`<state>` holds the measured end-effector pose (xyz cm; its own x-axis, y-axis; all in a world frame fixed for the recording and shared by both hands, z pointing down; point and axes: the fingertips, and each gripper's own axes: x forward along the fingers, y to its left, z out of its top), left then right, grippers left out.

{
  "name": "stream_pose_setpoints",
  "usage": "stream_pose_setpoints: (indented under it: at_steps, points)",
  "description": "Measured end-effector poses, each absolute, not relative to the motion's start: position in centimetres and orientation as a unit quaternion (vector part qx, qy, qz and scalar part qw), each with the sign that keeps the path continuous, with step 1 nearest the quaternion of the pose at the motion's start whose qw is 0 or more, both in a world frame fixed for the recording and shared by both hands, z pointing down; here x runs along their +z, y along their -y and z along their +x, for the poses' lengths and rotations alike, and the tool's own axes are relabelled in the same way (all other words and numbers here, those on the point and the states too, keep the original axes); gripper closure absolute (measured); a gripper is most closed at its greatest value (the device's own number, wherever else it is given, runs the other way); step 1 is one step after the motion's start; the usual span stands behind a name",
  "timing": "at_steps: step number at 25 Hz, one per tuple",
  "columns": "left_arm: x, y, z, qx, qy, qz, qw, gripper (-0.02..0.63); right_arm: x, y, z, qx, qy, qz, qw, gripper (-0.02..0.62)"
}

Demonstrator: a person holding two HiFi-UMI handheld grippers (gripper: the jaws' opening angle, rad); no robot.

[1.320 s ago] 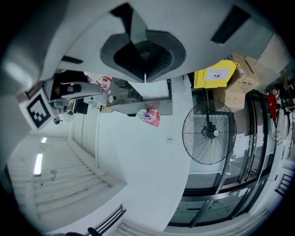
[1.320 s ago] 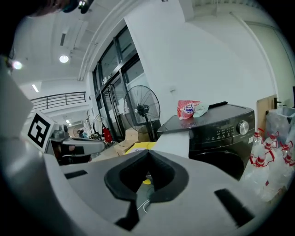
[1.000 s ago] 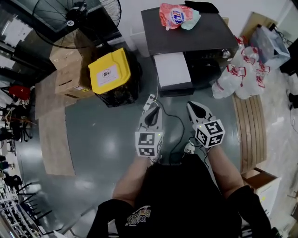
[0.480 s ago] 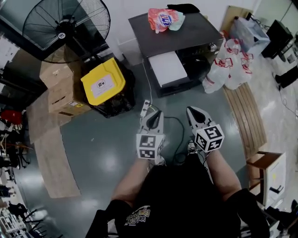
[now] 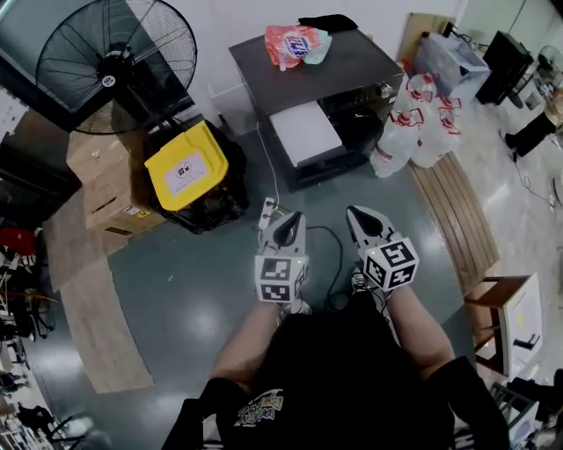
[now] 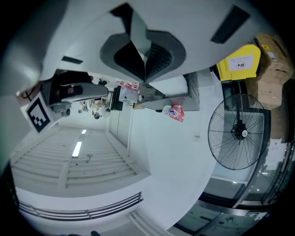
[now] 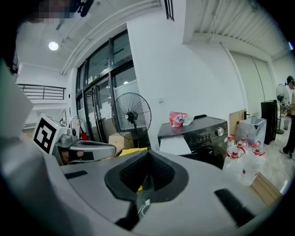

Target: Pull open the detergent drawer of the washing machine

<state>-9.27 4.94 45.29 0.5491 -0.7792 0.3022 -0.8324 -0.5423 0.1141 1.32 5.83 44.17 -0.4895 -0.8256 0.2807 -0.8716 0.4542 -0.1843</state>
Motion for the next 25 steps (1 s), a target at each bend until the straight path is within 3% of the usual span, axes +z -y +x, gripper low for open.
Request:
stream_pose_setpoints:
  at_steps: [25]
  points:
    - [44.7,-6.3,-7.6,0.116,0.450,0.879,0.109,0.594,43.9,-7.7,2.8,0.153,0.844,0.510,0.064,0.592]
